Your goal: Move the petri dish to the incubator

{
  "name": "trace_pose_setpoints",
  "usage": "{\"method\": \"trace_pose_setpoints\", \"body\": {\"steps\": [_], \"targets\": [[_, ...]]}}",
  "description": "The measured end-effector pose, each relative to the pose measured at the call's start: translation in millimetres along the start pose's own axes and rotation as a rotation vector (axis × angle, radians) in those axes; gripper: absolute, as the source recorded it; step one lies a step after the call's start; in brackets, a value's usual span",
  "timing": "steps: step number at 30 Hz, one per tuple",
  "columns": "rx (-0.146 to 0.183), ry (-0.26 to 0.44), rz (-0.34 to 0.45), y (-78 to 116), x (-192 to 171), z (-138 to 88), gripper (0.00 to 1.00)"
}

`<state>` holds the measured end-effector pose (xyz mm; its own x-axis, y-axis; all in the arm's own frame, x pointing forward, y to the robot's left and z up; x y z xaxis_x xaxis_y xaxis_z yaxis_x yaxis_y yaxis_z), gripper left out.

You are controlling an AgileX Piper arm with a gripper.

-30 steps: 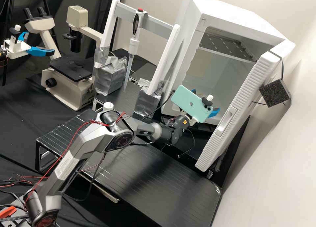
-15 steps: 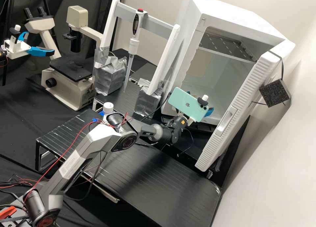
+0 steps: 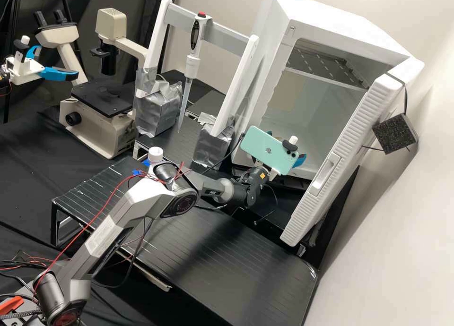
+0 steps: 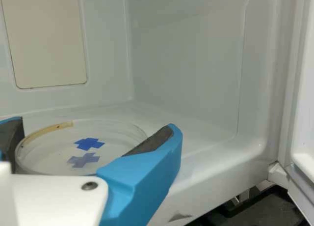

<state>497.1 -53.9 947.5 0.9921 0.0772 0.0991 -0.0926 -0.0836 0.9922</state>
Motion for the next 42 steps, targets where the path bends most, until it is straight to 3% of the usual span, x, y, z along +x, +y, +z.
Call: {"method": "trace_pose_setpoints", "body": {"steps": [15,22,25,36,39,42], "targets": [[0.012,-0.011,-0.032,-7.9,-11.3,2.5,1.0],[-0.02,0.003,-0.063,-0.7,-35.8,-1.5,1.0],[-0.019,0.007,-0.057,4.1,-47.4,-1.9,1.0],[0.021,-0.007,0.006,26.7,-104.8,5.9,1.0],[0.05,-0.006,0.024,24.5,-125.4,2.2,1.0],[0.056,0.009,0.057,20.8,-145.9,-5.2,1.0]]}}
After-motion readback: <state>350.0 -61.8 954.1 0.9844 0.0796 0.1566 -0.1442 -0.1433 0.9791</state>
